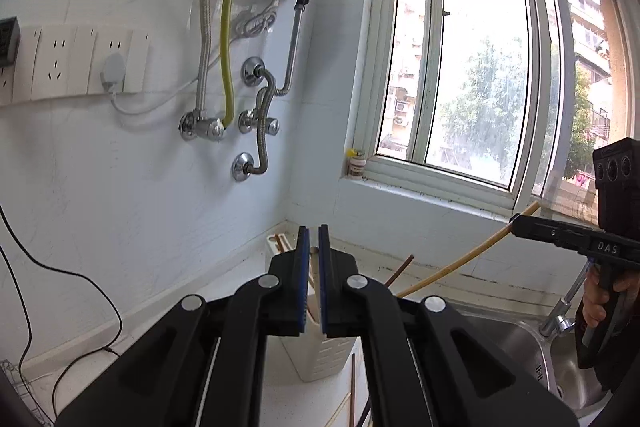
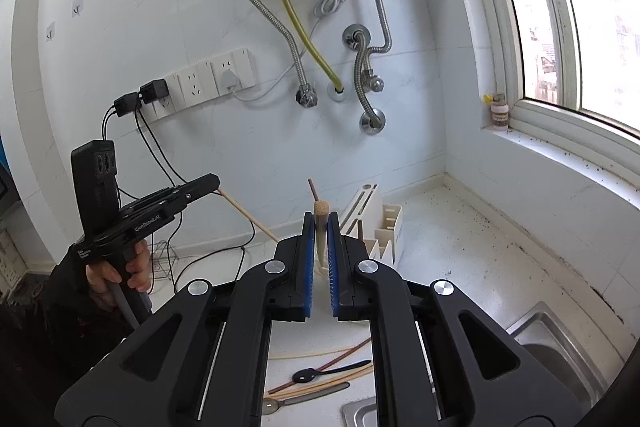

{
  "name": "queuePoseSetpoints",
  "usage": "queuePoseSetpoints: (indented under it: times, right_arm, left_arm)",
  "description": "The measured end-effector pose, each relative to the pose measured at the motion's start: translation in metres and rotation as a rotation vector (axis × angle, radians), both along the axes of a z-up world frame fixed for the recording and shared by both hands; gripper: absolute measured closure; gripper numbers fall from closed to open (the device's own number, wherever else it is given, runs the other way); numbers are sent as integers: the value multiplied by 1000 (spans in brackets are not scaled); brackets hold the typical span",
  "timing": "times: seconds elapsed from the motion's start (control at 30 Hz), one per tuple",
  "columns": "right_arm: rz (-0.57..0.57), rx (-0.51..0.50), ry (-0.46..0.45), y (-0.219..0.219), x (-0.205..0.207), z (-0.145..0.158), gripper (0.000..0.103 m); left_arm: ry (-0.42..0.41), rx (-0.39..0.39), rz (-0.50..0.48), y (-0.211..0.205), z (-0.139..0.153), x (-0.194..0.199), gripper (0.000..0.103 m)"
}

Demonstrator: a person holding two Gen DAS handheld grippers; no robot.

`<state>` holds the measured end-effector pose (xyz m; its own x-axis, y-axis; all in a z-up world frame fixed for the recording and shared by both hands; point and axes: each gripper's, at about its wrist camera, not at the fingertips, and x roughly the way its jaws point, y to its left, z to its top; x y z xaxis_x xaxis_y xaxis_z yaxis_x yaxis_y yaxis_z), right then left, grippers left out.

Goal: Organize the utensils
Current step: 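Lower the light chopstick into the white holder and open the right tool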

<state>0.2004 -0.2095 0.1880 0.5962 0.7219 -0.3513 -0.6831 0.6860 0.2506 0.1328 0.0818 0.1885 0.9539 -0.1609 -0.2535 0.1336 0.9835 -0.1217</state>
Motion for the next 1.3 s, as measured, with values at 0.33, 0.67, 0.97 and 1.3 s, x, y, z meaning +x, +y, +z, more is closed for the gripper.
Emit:
queuePoseSetpoints:
  times: [0.33, 0.67, 0.97, 1.3]
  right_arm:
    - [-82, -55, 16, 21, 22, 7, 97]
    - [-81, -211, 75, 75, 42, -24, 97]
    - [-85, -247, 122, 99, 58, -52, 97]
    - [-115, -299, 139, 110, 66, -68, 97]
  left_arm:
    - [-84, 7, 48, -16, 19, 17, 99]
    - [9, 90, 33, -40, -38, 54, 99]
    - [53, 102, 15, -35, -70, 60, 99]
    - [69, 121, 81, -25, -77, 61, 96]
